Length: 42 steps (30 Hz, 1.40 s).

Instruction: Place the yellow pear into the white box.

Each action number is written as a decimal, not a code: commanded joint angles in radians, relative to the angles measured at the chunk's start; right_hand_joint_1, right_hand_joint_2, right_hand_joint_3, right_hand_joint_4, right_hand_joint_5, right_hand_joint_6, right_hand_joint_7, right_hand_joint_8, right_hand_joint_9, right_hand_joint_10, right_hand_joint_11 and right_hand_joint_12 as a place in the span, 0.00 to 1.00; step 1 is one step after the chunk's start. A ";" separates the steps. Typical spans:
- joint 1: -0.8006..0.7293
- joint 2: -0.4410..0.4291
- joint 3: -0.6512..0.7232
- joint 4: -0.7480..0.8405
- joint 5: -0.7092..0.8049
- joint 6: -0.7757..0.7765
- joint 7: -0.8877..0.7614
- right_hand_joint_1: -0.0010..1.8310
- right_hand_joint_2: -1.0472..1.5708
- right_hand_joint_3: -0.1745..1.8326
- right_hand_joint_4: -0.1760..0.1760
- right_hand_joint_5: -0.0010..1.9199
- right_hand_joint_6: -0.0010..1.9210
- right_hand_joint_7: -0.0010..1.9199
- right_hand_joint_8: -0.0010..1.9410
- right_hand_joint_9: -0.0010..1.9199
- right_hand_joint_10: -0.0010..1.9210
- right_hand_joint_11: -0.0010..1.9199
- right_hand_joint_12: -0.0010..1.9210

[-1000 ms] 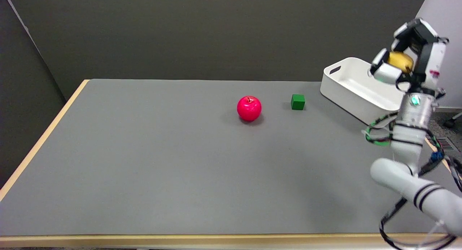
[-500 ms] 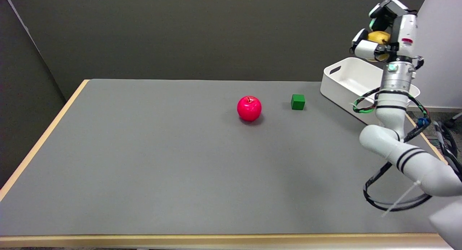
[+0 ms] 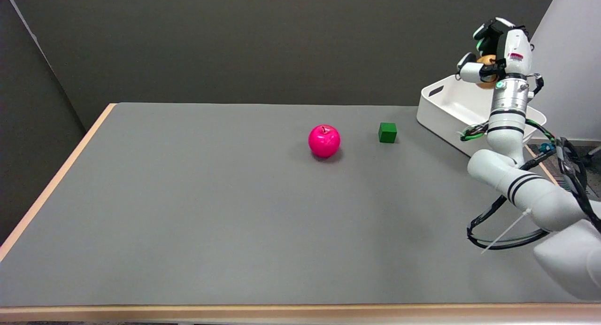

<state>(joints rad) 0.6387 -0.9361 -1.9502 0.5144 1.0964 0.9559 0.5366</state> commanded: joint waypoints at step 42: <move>0.010 0.088 -0.018 -0.014 -0.165 -0.076 0.361 0.24 0.62 0.45 0.65 0.00 0.00 0.00 0.00 0.00 0.00 0.00 0.00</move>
<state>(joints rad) 0.7084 -0.8835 -1.9731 0.3135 0.9961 0.8029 0.7804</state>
